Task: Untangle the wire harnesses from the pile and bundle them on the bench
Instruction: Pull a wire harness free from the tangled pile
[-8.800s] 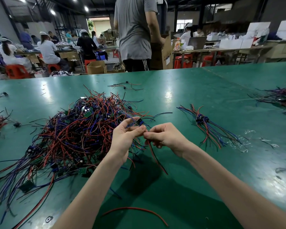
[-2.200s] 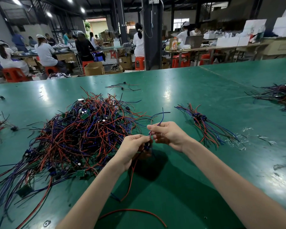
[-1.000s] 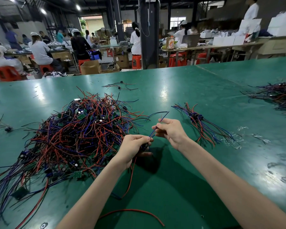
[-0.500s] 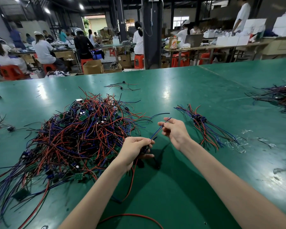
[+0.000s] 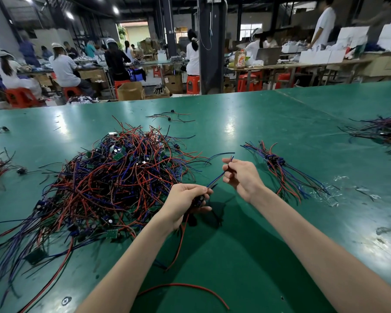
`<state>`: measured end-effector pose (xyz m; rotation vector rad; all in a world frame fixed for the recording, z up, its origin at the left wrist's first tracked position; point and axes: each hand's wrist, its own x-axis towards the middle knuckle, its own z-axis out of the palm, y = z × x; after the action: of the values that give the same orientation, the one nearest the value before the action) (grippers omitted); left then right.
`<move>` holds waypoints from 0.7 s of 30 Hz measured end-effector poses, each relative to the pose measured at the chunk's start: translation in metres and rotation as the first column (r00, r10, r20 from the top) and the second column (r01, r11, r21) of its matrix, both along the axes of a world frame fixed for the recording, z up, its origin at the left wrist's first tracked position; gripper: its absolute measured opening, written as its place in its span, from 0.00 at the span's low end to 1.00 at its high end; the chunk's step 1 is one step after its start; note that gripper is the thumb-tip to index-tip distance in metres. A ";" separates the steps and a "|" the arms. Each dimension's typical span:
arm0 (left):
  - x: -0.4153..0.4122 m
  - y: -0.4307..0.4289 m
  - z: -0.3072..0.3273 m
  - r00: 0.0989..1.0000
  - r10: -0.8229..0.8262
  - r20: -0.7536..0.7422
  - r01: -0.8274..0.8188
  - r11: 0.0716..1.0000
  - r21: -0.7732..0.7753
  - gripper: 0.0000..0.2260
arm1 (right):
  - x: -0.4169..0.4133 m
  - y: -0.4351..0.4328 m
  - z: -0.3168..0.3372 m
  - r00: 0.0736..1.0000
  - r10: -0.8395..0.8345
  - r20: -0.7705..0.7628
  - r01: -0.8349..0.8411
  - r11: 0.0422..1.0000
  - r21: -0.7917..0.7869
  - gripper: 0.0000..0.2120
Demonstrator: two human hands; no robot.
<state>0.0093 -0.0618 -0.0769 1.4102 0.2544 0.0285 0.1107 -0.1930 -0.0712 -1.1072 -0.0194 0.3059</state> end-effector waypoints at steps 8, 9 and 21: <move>-0.002 0.003 0.000 1.000 -0.014 0.002 0.014 1.000 0.000 0.08 | -0.002 -0.002 0.000 0.999 -0.015 -0.040 0.015 1.000 0.011 0.11; -0.002 0.003 0.000 1.000 -0.015 0.003 0.015 1.000 0.000 0.08 | -0.002 -0.002 0.000 0.999 -0.017 -0.050 0.017 1.000 0.016 0.11; 0.000 0.002 0.000 0.999 -0.037 -0.001 0.037 0.999 -0.004 0.08 | -0.002 -0.005 0.000 0.996 -0.011 -0.086 0.015 0.998 0.055 0.10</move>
<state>0.0088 -0.0596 -0.0772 1.4111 0.2290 -0.0034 0.1086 -0.1979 -0.0707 -1.0380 0.0556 0.3392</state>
